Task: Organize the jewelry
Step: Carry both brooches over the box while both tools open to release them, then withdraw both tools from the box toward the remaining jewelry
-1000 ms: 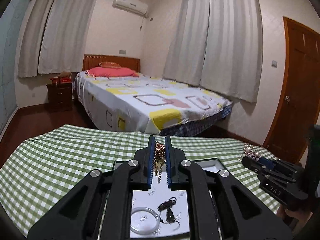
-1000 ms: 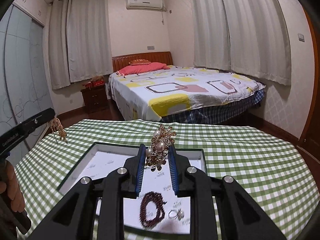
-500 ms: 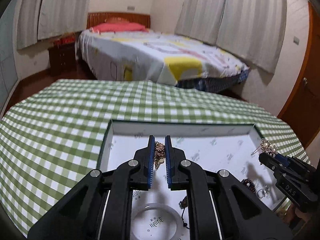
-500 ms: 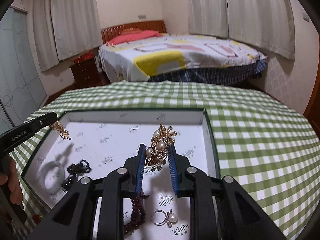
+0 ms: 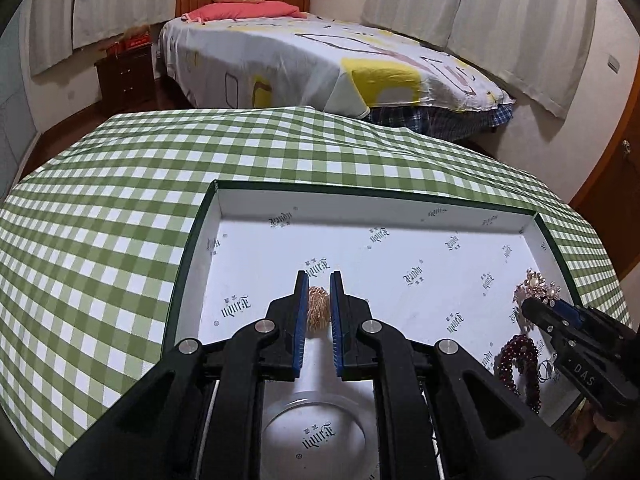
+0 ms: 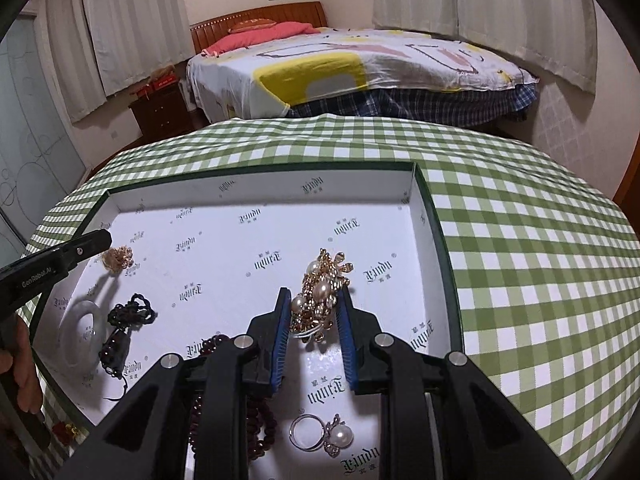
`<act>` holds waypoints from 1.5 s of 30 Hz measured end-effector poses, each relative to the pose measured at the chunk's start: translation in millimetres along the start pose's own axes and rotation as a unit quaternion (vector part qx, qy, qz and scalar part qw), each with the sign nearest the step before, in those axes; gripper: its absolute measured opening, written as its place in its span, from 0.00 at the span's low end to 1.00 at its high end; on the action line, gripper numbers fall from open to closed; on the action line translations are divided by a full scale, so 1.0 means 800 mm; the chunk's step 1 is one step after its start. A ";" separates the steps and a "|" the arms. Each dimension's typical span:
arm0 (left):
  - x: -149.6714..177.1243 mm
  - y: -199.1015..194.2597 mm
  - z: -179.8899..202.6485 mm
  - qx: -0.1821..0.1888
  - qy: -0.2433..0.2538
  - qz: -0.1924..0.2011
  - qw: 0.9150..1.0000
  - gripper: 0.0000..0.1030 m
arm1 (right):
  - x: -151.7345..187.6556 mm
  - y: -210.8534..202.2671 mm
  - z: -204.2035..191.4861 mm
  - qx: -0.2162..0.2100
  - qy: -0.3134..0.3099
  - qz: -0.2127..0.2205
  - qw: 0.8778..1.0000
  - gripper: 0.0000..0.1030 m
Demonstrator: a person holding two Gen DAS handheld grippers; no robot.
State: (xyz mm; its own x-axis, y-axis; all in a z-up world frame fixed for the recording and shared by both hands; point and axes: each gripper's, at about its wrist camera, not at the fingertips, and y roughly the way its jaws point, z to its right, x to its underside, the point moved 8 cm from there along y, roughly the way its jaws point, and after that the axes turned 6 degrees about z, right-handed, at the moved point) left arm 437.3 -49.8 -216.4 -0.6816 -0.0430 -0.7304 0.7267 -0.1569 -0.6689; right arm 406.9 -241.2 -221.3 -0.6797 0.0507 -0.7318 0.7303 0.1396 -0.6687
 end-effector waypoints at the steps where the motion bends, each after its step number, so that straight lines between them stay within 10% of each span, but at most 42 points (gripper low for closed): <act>1: 0.000 0.000 0.000 0.000 0.000 0.000 1.000 0.12 | 0.001 0.000 0.001 0.001 0.001 -0.001 1.000 0.24; 19: -0.005 -0.056 -0.003 0.013 -0.006 0.071 0.997 0.51 | -0.018 -0.049 -0.001 -0.003 0.007 0.064 0.998 0.32; 45: 0.062 -0.219 0.004 0.015 0.012 0.153 0.988 0.54 | 0.040 -0.178 -0.029 0.005 -0.011 0.135 0.991 0.33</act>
State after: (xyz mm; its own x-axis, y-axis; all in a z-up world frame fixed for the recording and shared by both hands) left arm 275.8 -27.8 -134.8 -0.4277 -0.0705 -0.9012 0.8956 -0.1682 -0.4119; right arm 279.8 -236.7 -146.2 -0.4585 0.0628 -0.8865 0.8857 0.1137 -0.4500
